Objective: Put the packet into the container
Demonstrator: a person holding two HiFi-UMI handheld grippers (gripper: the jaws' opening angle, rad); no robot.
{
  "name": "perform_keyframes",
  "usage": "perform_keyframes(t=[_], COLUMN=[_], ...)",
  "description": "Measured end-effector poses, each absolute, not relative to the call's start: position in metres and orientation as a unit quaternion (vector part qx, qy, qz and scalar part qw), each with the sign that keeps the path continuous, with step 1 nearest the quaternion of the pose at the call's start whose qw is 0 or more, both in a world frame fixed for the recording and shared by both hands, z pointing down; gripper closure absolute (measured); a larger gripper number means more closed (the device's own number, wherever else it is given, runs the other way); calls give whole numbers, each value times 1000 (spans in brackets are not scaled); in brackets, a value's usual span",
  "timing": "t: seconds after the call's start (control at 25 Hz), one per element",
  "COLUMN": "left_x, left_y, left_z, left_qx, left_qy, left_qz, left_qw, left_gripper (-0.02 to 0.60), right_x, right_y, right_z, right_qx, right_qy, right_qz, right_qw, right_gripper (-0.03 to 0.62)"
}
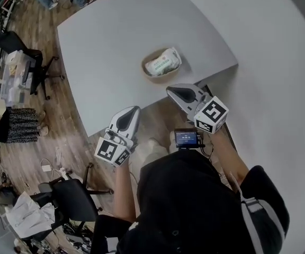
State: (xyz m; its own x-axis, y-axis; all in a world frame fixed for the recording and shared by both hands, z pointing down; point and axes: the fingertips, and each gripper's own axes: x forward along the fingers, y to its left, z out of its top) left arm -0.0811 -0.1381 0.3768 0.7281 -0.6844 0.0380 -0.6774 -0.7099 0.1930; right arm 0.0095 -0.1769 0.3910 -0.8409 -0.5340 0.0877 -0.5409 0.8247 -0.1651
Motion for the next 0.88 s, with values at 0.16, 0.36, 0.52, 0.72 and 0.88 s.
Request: perform_keyframes(t=[0.16,0.36,0.52,0.72,0.88], left_x=[-75,-73,-73,-74,-75], left_y=[-125,-116,-113,-111,-111], left_z=[356,346,345,344,342], left_qx=[928,929,928,927,925], left_qy=[-363,-364,-367,-369,-374], left_qz=[-25,-28,-30,-31,-36], left_qw=[77,62,55,50,51], left_gripper=[574,574,574,574,574], right_x=[-3,-11,-11,-10,-12], right_y=[-160,-149,-146,-144,-146], right_z=[364,351,350,358,358], right_qx=[256,239,235,233,233], right_qy=[-964,-969,-970,-970,-970], right_qz=[79,62,65,65,62], right_qw=[-9,-16,-22,-17,-10], right_gripper=[571,572,572,572,572])
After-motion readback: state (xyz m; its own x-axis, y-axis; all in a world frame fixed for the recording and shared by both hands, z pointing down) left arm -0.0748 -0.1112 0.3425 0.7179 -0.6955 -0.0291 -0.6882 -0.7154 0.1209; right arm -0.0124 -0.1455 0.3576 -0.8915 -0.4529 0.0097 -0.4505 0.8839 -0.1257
